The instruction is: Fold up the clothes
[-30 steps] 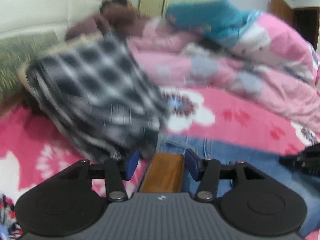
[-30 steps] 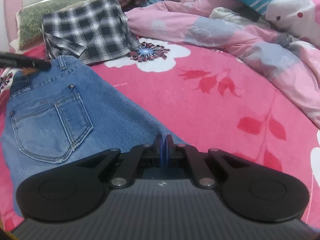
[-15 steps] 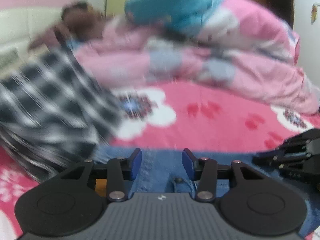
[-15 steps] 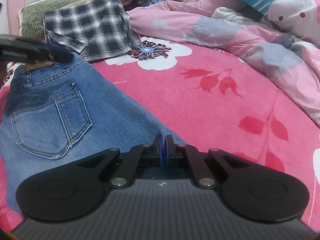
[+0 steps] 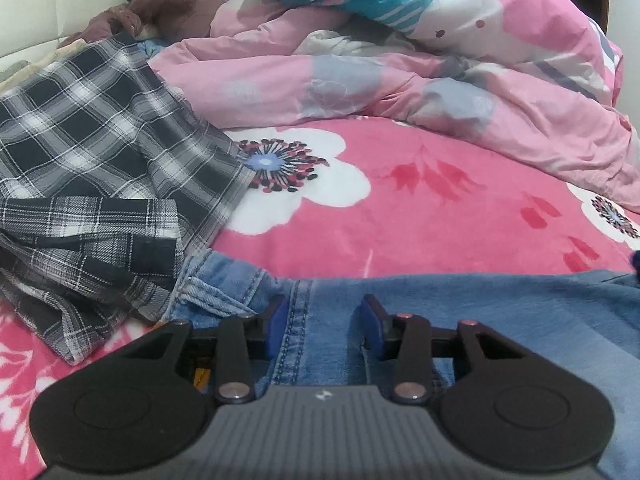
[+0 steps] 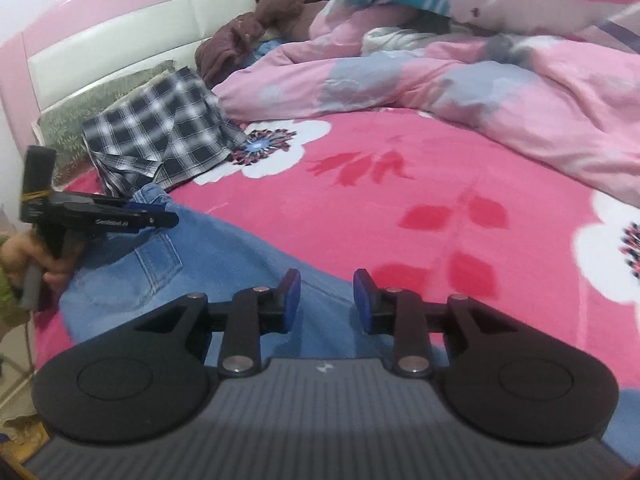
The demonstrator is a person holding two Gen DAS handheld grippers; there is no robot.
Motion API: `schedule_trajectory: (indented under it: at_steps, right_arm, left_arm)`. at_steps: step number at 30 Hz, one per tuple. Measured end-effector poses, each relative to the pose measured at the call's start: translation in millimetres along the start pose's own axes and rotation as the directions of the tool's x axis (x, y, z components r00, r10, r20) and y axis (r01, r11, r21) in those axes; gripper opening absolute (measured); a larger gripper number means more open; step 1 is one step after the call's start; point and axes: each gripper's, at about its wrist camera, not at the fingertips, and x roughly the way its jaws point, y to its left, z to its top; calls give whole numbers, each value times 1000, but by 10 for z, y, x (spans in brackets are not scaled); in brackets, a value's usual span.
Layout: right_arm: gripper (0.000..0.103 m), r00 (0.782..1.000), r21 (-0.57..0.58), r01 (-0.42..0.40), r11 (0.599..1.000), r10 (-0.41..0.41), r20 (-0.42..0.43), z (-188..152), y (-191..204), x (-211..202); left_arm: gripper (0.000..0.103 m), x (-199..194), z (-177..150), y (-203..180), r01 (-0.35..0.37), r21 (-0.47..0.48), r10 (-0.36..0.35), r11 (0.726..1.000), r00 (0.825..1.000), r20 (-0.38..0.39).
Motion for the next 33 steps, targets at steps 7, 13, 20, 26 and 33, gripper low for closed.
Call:
schedule_trajectory:
  at_steps: [7,13,20,26,33]
  right_arm:
    - [28,997,71,-59,996,63,-53,-155,-262,-175]
    - [29,982,39,-121,992,125,-142,-150,-364,18]
    - [7,980,-123,-73,990,48,-193,-198,-55,96]
    - [3,993,-248,67,966,-89,-77,-51,203,-109]
    - [3,989,-232,92,968,-115,-89,-48,94,59]
  left_arm:
    - [43,13,-21,-25,-9,13,8,1000,1000,12]
    - [43,20,-27,-20,-5,16,5,1000,1000,17]
    - [43,25,-46,-41,-14,28,13,999,999,32]
    - [44,20,-37,-40,-14,24,13,1000,999,34]
    - [43,30,-20,-39,-20,15,19,1000,999,30]
